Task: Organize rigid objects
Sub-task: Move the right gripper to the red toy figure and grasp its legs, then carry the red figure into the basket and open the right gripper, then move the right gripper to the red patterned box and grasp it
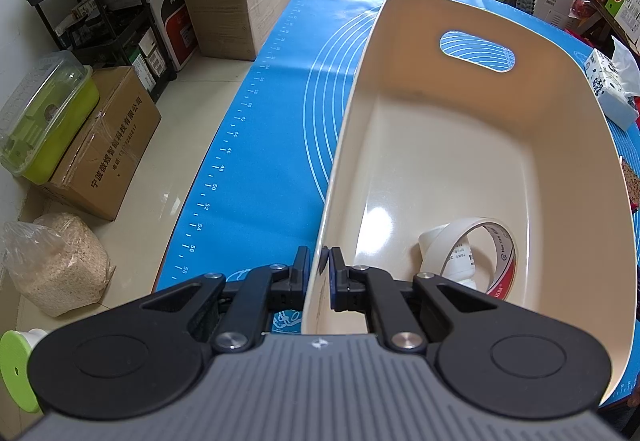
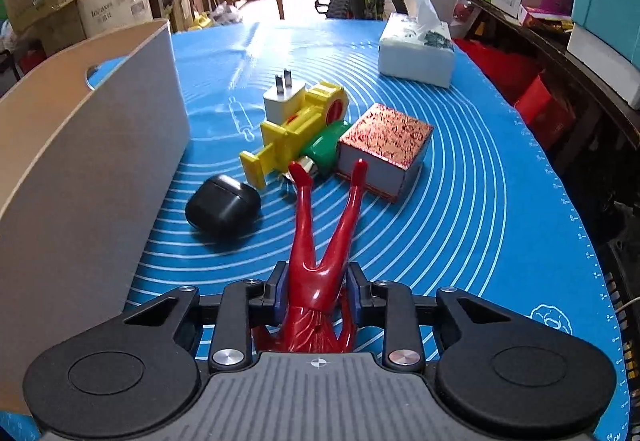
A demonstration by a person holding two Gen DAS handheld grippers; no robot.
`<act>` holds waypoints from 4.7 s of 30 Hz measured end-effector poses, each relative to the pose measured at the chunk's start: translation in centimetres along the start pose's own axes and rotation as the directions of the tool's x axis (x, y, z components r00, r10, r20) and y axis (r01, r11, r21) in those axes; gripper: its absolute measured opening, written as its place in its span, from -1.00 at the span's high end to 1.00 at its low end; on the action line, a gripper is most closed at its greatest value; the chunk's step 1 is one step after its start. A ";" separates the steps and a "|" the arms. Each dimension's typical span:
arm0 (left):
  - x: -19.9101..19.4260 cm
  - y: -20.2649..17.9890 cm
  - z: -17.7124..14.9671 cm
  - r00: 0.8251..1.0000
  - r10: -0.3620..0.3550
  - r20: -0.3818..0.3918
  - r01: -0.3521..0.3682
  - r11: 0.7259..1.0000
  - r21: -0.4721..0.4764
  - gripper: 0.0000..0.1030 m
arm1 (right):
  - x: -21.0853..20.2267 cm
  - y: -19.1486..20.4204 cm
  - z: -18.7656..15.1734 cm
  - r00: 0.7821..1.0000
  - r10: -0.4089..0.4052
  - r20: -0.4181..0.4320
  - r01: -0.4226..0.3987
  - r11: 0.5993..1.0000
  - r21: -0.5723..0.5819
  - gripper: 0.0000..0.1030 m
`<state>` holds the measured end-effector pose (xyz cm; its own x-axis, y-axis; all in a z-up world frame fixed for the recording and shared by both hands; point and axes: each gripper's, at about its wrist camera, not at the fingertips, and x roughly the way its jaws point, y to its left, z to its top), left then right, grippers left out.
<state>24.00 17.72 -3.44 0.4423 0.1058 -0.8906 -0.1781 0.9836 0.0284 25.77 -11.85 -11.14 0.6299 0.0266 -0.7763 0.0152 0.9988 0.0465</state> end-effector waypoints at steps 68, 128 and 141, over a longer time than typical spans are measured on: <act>0.2 -0.1 0.2 1.000 0.000 -0.002 0.000 1.000 0.000 0.78 | -4.4 14.9 4.7 0.952 0.305 0.010 -0.286 0.903 -0.319 0.26; -0.1 -0.9 0.5 0.998 0.056 -0.014 -0.055 0.998 0.011 0.73 | 6.7 -5.3 8.0 0.990 -0.109 0.095 0.094 0.984 0.150 -0.48; -0.1 -1.0 0.6 0.998 0.054 -0.014 -0.054 0.998 0.012 0.73 | 7.1 -5.9 7.6 0.993 -0.113 0.028 0.105 0.977 0.187 -0.13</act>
<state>24.68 16.82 -3.08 0.4193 0.1571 -0.8942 -0.1917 0.9780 0.0819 36.06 -17.85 -12.10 0.6459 -0.0873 -0.7585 0.2264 0.9706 0.0811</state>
